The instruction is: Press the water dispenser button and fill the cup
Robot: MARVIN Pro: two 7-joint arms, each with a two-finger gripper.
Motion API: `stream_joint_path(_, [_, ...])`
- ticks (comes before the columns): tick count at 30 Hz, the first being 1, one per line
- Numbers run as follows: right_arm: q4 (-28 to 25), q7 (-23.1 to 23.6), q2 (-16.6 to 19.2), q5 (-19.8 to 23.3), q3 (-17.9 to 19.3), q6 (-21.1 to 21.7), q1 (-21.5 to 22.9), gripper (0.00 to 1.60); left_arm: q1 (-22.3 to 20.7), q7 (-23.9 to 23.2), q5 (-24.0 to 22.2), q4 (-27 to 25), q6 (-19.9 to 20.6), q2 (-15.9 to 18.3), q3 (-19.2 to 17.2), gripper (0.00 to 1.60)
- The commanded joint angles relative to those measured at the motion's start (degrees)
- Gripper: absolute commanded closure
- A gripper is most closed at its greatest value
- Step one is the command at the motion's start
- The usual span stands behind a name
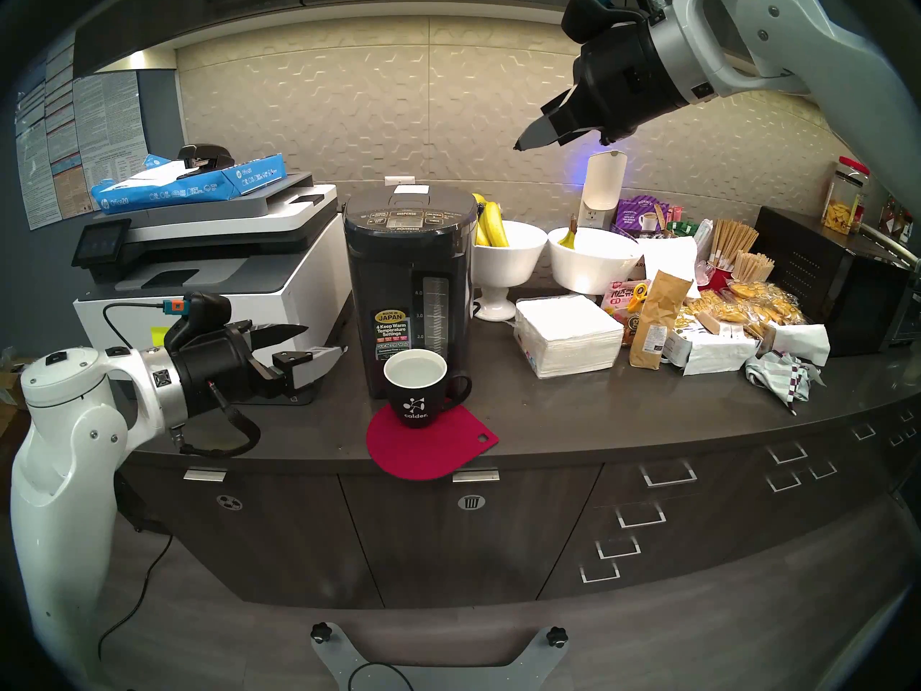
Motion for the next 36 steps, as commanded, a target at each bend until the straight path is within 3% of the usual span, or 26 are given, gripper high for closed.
stream_joint_path(1, [-0.86,-2.49,3.59,1.45,1.03,-1.77,0.13,1.60,-0.03,-0.02,-0.01,-0.62,-0.02,0.01,-0.01,0.00])
stream_joint_path(15, [0.24,-1.34,5.21,3.27,0.58,-1.82,-0.32,1.60,-0.02,-0.01,-0.01,-0.64,-0.01,0.01,-0.02,0.00])
stream_joint_path(31, [-0.16,2.40,5.32,0.51,0.04,-1.07,0.00,1.60,-0.02,-0.01,-0.01,-0.64,-0.01,0.01,-0.02,0.00])
stream_joint_path(32, [-0.25,3.87,5.65,-0.55,-0.03,-1.38,0.06,1.53,-0.02,-0.01,-0.01,-0.64,-0.01,0.01,-0.02,0.00])
stream_joint_path(33, [-0.34,4.13,5.84,-0.70,-0.01,-1.26,0.08,1.10,-0.02,-0.01,-0.01,-0.64,-0.01,0.01,-0.02,0.00])
stream_joint_path(34, [-0.29,4.49,5.86,-1.01,0.02,-1.33,0.05,0.47,-0.02,-0.01,-0.01,-0.64,-0.01,0.01,-0.02,0.00])
stream_joint_path(36, [-0.24,4.77,5.86,-1.24,0.04,-1.37,0.02,0.47,-0.02,-0.01,-0.01,-0.64,-0.01,0.01,-0.02,0.00])
